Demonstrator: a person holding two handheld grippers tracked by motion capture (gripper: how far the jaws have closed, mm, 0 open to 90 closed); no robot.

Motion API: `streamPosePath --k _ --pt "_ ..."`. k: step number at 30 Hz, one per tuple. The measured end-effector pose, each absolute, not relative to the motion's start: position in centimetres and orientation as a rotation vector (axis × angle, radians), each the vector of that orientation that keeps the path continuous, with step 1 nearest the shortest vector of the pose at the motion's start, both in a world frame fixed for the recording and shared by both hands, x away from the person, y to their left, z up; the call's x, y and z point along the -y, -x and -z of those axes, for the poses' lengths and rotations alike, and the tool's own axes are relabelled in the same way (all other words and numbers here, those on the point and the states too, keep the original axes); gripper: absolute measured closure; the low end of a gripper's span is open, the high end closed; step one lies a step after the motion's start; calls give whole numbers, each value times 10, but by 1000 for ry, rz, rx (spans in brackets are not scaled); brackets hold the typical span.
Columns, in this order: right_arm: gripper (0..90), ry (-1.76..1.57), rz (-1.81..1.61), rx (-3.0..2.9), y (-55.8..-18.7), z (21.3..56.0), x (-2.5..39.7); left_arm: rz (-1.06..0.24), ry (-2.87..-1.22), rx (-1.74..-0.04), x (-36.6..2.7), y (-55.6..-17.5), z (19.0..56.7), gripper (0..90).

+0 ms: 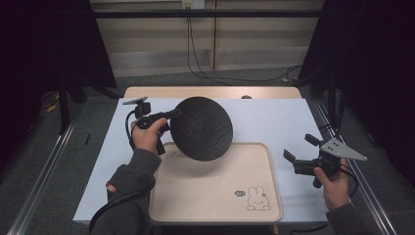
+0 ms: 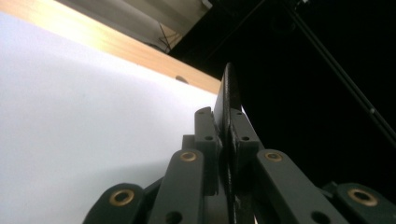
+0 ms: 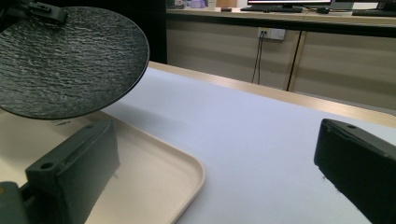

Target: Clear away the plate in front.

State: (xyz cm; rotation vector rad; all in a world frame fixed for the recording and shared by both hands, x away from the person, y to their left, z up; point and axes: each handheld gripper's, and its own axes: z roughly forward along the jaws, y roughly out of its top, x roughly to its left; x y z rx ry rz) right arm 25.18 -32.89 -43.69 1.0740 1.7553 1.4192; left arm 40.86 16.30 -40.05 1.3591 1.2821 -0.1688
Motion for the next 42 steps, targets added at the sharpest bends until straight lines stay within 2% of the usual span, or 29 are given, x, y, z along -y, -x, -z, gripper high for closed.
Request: streamPosePath --k 42 --pt "0 -1074 -1415 -1758 -252 437 328 385 -1565 -1096 -139 -351 423 841"
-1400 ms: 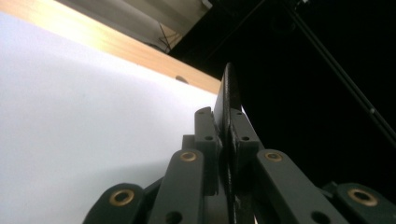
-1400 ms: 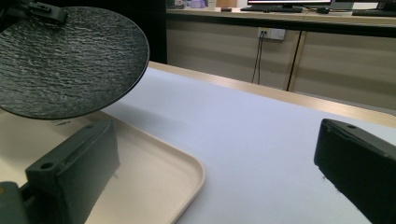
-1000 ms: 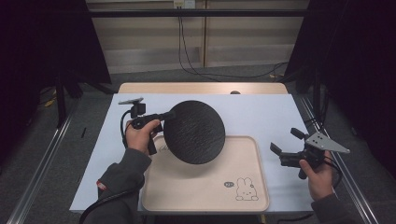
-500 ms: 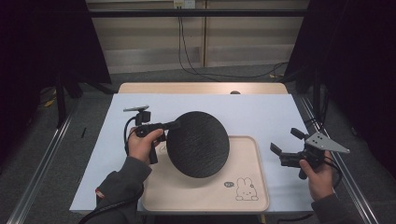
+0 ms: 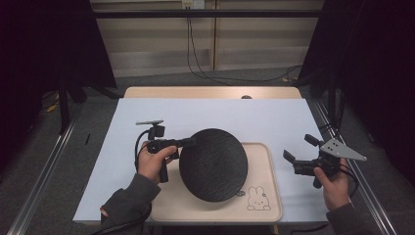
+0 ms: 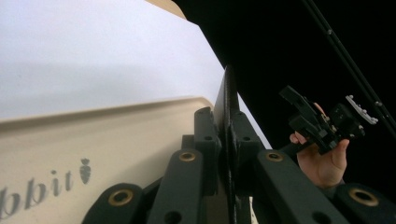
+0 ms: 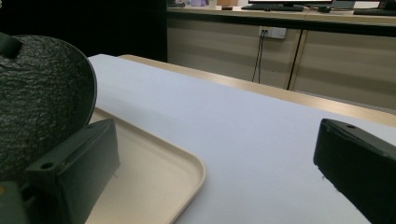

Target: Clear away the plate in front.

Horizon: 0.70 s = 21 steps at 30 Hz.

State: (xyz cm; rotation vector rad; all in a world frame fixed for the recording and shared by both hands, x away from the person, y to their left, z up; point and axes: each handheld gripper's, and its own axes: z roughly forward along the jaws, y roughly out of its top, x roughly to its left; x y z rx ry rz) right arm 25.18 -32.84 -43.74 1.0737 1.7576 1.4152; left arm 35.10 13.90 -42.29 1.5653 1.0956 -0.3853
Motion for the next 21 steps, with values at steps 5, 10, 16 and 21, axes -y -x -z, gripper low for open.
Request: streamPosePath --k 5,10,16,21 --pt "0 -1072 -1414 -1755 -252 438 328 403 -1569 -1086 -138 -345 425 840" --pt "1 -1075 -1415 -1758 -252 438 328 400 -1584 -1072 -138 -339 428 839" --pt "1 -1076 -1412 -1758 -252 438 328 400 -1608 -1090 -136 -335 437 836" --pt "1 -1076 -1414 -1759 -252 437 329 399 -1588 -1119 -137 -335 445 841"
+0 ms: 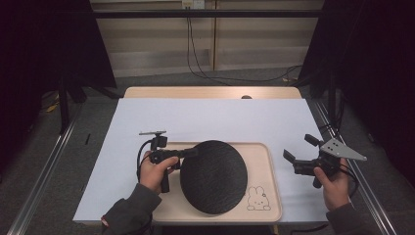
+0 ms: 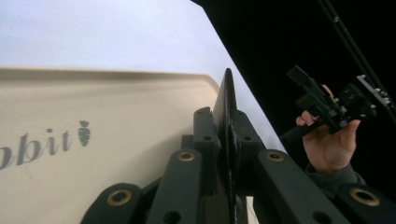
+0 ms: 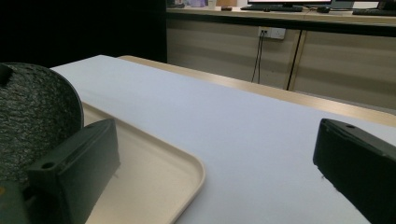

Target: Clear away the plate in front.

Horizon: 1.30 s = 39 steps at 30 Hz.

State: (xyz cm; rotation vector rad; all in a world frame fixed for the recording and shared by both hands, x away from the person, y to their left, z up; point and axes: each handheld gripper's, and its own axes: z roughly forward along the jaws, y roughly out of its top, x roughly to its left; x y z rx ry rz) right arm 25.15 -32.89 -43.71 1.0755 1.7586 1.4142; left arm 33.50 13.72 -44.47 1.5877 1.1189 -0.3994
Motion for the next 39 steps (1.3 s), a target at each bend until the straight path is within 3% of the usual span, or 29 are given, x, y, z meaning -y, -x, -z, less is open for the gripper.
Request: streamPosePath --k 21,39 --pt "2 -1062 -1405 -1772 -252 438 327 316 -1622 -1150 -136 -336 454 872" --pt "5 -1068 -1409 -1769 -251 438 327 238 -1661 -1184 -138 -341 467 834"
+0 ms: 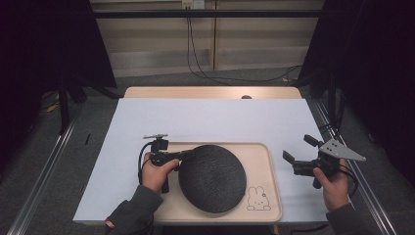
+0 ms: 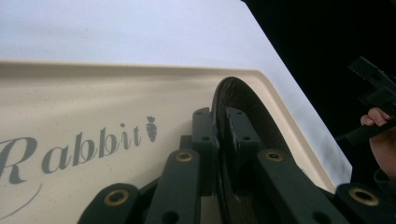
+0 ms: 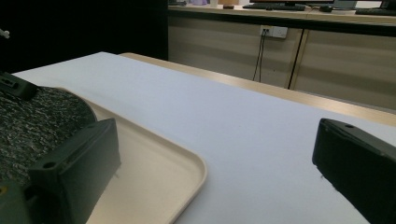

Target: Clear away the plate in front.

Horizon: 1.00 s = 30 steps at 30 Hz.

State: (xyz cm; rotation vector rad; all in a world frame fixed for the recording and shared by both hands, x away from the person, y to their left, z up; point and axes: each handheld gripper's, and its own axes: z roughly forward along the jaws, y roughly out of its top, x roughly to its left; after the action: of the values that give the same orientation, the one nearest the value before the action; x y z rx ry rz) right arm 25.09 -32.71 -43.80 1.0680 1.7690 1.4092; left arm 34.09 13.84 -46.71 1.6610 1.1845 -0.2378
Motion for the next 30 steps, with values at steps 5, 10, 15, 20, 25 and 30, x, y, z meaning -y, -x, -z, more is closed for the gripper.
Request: streamPosePath --k 5,10,15,20,25,30 --pt "5 -1067 -1408 -1768 -251 438 327 222 -1679 -1178 -139 -341 469 827" --pt "6 -1069 -1410 -1770 -251 438 327 206 -1683 -1185 -139 -341 471 822" --pt "6 -1069 -1410 -1774 -251 438 327 196 -1677 -1197 -139 -342 474 814" --pt "6 -1068 -1410 -1775 -251 438 327 179 -1687 -1201 -138 -342 476 802" --pt "7 -1067 -1403 -1777 -251 438 327 170 -1703 -1197 -138 -341 476 799" --pt "7 -1065 -1404 -1776 -251 438 327 157 -1701 -1200 -138 -341 478 792"
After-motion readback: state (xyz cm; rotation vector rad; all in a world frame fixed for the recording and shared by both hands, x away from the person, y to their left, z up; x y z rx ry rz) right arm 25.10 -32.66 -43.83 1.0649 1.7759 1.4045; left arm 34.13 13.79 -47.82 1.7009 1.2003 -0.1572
